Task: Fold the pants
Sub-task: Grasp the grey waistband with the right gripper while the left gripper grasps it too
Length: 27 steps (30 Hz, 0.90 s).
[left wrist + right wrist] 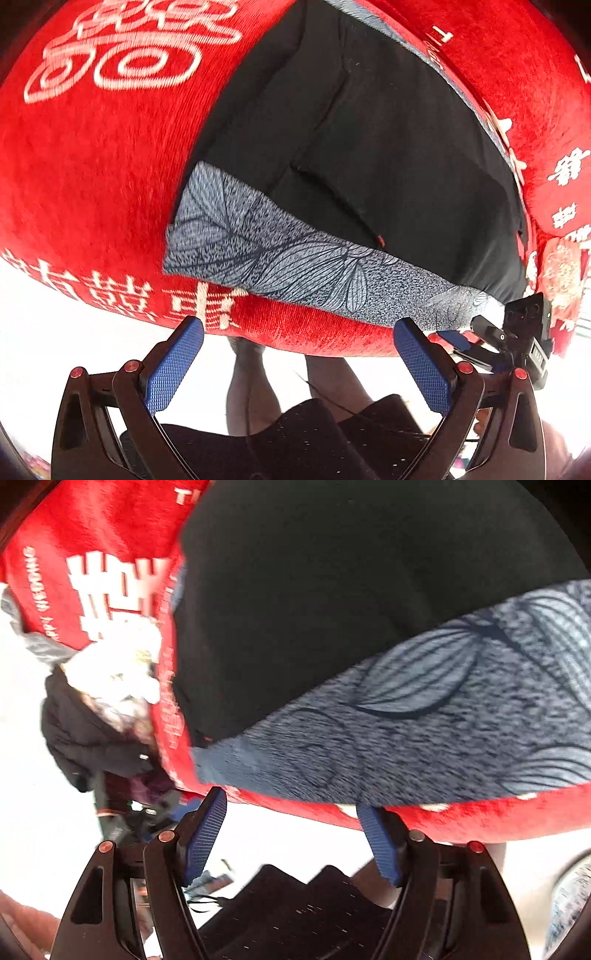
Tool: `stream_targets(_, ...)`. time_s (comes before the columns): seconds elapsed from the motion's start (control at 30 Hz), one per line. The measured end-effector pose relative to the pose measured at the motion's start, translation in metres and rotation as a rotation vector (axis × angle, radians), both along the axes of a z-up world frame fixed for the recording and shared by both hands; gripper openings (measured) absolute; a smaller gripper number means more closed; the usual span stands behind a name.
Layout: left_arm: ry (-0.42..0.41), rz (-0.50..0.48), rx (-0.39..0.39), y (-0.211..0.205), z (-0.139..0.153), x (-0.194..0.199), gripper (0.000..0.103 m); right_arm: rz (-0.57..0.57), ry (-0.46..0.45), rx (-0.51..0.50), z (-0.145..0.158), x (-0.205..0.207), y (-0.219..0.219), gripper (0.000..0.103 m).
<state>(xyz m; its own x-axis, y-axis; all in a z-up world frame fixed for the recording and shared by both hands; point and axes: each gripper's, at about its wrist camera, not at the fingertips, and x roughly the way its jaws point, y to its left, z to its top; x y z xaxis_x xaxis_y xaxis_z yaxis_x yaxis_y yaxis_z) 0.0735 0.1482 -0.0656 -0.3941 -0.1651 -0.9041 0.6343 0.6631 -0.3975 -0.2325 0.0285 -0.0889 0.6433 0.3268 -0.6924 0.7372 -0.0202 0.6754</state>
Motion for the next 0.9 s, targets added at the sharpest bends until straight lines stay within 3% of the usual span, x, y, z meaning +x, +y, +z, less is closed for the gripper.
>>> stream_targets(0.33,0.106,0.182,-0.076,0.012,-0.028,0.02,0.103,0.007,-0.181,0.046,-0.021,0.064,0.01,0.074)
stream_targets(0.4,0.131,0.211,-0.092,0.015,-0.032,0.023,0.103,-0.005,-0.218,0.074,-0.015,0.073,0.01,0.048)
stream_targets(0.43,0.143,0.227,-0.103,0.015,-0.033,0.024,0.103,-0.006,-0.226,0.079,-0.012,0.075,0.009,0.028)
stream_targets(0.47,0.159,0.248,-0.118,0.014,-0.034,0.025,0.103,-0.003,-0.233,0.079,-0.01,0.079,0.008,0.019)
stream_targets(0.57,0.196,0.323,-0.209,0.005,-0.024,0.032,0.103,0.029,-0.266,0.073,0.004,0.086,0.006,0.01)
stream_targets(0.67,0.142,0.333,-0.228,-0.004,-0.013,0.036,0.103,0.101,-0.258,0.062,0.009,0.093,0.012,0.01)
stream_targets(0.7,0.1,0.321,-0.203,-0.009,-0.011,0.038,0.1,0.124,-0.242,0.06,0.007,0.094,0.014,0.01)
stream_targets(0.73,0.074,0.309,-0.179,-0.011,-0.011,0.039,0.09,0.141,-0.222,0.064,0.004,0.094,0.017,0.01)
stream_targets(0.8,0.024,0.268,-0.107,-0.015,-0.017,0.038,0.06,0.15,-0.199,0.075,-0.004,0.092,0.021,0.01)
stream_targets(0.83,0.013,0.241,-0.066,-0.016,-0.024,0.038,0.035,0.148,-0.191,0.076,-0.005,0.091,0.022,0.01)
stream_targets(0.87,0.036,0.231,-0.061,-0.015,-0.031,0.039,0.023,0.147,-0.181,0.071,-0.006,0.091,0.021,0.012)
stream_targets(0.9,0.047,0.236,-0.068,-0.011,-0.033,0.042,0.019,0.142,-0.163,0.062,-0.006,0.086,0.021,0.014)
